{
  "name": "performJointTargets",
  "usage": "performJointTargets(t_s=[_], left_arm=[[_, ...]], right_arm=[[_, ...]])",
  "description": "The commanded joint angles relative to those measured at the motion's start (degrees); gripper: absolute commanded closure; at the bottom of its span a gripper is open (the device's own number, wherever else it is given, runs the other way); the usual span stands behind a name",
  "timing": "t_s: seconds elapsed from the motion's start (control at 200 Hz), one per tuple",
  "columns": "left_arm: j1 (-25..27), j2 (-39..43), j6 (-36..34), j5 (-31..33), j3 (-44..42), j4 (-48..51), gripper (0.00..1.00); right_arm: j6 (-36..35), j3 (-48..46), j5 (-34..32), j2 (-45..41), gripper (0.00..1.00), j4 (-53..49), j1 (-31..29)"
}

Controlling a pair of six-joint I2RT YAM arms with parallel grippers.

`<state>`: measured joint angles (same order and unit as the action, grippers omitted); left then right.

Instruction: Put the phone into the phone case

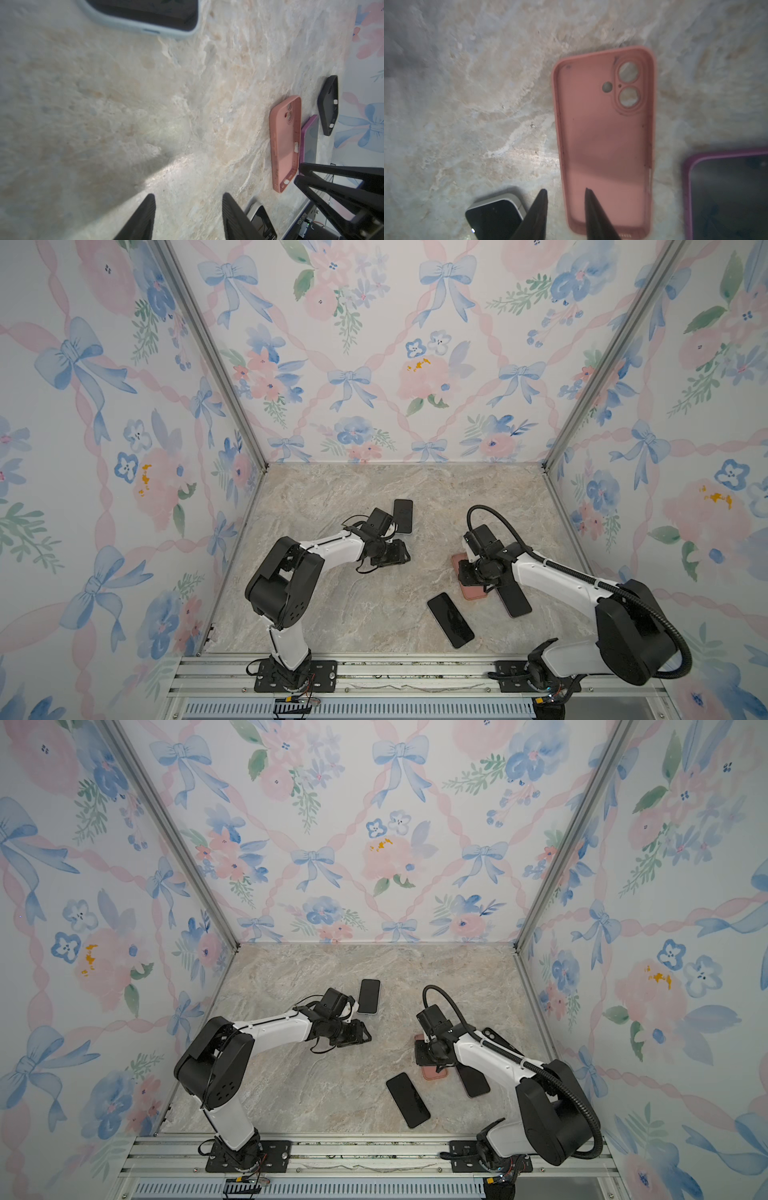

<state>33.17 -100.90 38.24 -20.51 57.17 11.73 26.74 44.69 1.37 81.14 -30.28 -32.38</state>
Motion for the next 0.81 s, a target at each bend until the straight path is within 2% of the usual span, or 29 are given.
performJointTargets(t_s=[0.0, 0.15, 0.605, 0.8], left_arm=[[1.2, 2.8, 2.3, 0.0, -2.7, -3.2, 0.46], [1.6, 4.1, 2.9, 0.0, -5.6, -4.0, 0.45], [0.9, 3.4, 1.8, 0.3, -5.4, -4.2, 0.45], [-0.9, 2.8, 1.5, -0.9, -4.9, -4.2, 0.46]], right_arm=[[2.8, -0.8, -3.9, 1.4, 0.67, 1.5, -3.0], [2.7, -0.1, -7.9, 3.9, 0.69, 0.5, -5.7], [2.8, 2.0, -7.2, 5.9, 0.86, 1.6, -7.3], [3.0, 4.0, -7.5, 6.2, 0.90, 1.0, -8.1]])
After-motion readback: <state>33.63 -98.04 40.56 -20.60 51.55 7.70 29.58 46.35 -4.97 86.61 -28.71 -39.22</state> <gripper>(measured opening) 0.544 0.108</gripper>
